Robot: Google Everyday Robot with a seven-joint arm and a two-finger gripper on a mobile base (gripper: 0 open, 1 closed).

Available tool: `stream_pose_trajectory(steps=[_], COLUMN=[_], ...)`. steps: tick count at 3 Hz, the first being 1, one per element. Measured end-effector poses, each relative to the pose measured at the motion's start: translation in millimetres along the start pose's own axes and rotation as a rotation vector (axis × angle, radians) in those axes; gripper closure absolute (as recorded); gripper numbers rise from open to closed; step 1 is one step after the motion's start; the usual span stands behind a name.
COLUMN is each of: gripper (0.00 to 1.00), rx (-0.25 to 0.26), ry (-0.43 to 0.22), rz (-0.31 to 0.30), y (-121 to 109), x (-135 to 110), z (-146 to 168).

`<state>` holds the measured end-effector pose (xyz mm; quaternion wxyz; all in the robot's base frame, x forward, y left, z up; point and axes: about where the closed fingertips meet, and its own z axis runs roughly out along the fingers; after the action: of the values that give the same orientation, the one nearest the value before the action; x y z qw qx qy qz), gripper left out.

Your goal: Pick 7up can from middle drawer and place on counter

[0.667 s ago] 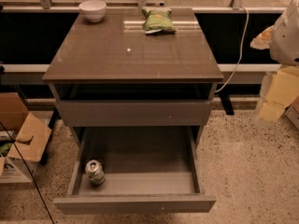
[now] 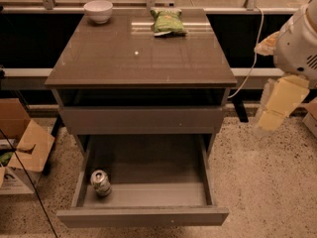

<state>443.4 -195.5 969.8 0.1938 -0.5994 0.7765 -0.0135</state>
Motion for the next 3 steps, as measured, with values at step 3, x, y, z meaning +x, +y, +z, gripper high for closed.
stream_pose_trajectory(steps=[3], gripper=[0.00], rx=[-0.026], ry=[-0.262], rz=[-0.009], y=[17], x=[-41], z=[64])
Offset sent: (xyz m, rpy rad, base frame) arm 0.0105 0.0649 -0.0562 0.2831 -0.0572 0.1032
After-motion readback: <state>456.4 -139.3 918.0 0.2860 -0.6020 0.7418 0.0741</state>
